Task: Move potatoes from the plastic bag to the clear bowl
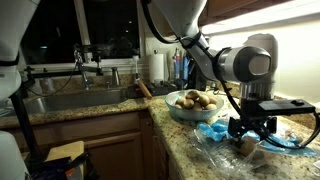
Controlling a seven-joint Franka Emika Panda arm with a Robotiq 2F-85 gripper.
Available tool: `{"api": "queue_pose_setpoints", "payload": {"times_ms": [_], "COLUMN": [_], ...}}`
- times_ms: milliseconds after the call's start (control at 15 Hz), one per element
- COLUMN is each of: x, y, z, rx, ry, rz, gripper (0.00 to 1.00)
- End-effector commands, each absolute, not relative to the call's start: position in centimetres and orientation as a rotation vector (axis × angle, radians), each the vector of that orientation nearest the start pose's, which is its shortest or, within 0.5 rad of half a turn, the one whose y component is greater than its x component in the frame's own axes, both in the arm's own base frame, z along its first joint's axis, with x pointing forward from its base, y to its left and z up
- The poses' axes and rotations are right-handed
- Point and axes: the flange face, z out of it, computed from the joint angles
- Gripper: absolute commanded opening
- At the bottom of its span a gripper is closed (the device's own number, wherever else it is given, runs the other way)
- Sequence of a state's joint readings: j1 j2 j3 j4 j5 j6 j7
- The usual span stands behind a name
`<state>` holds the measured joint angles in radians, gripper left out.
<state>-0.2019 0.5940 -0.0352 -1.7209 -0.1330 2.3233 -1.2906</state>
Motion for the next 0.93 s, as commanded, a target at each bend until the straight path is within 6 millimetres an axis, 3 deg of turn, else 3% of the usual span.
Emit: {"api": "queue_pose_setpoints", "payload": {"times_ms": [0, 333, 867], "x": [65.7, 65.8, 65.1], "y": [-16.4, -16.5, -16.3], "z": [24.7, 24.9, 26.7], "rx": [-2.689, -2.693, -2.734], "ry": [-1.743, -1.743, -1.726], "rz": [0.111, 0.108, 0.096], "gripper": [0.67, 0.34, 0.3]}}
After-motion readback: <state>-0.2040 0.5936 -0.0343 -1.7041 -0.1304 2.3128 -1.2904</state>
